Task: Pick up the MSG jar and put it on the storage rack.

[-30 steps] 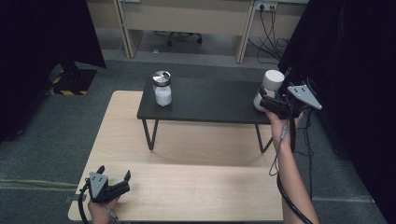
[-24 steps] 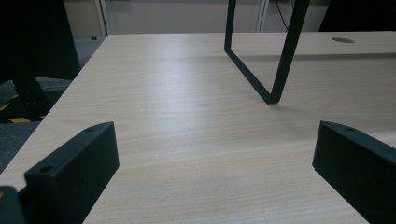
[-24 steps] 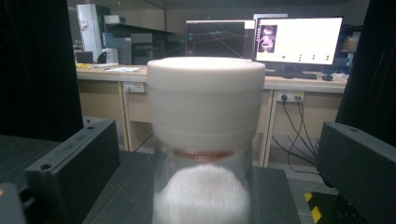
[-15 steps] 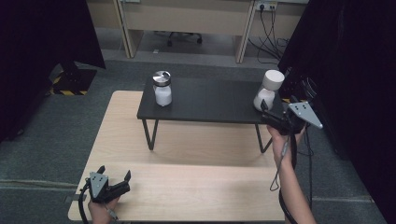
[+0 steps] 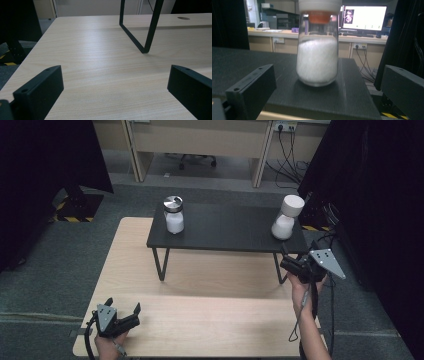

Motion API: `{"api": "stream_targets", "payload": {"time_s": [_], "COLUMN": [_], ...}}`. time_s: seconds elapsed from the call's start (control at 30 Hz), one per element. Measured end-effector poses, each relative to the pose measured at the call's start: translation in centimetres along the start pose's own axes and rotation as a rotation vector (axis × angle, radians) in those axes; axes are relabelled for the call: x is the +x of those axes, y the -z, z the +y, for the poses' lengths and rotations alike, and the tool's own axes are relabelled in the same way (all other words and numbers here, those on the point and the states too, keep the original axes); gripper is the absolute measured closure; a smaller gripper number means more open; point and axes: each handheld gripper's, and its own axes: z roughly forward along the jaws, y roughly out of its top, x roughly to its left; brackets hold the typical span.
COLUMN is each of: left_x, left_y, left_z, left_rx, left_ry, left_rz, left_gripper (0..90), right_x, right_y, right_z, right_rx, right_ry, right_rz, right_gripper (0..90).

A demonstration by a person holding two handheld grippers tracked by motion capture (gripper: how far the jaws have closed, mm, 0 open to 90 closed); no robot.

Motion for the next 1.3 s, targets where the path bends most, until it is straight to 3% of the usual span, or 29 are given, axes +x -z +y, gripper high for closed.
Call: {"api": "stream_targets", "payload": {"time_s": [0.57, 1.0, 1.3], "left_x": [0.0, -0.1, -0.1], "left_y": [0.0, -0.1, -0.1], "left_z": [0.1, 0.2, 0.1], "left_rx": [0.005, 0.011, 0.010], "left_ry": [-0.005, -0.014, -0.010], "left_rz": [-0.004, -0.004, 0.001], "left_gripper": [0.0, 0.0, 0.0], "right_x": [0.4, 0.8, 0.7], "right_y": [3.0, 4.8, 5.7], "right_z": [-5.9, -10.1, -11.9], "right_rx": [-0.006, 0.046, 0.074], "right_ry": [-0.042, -0.065, -0.078], "right_rz": [-0.038, -0.067, -0.079], "right_gripper": [0.2, 0.2, 0.2]}}
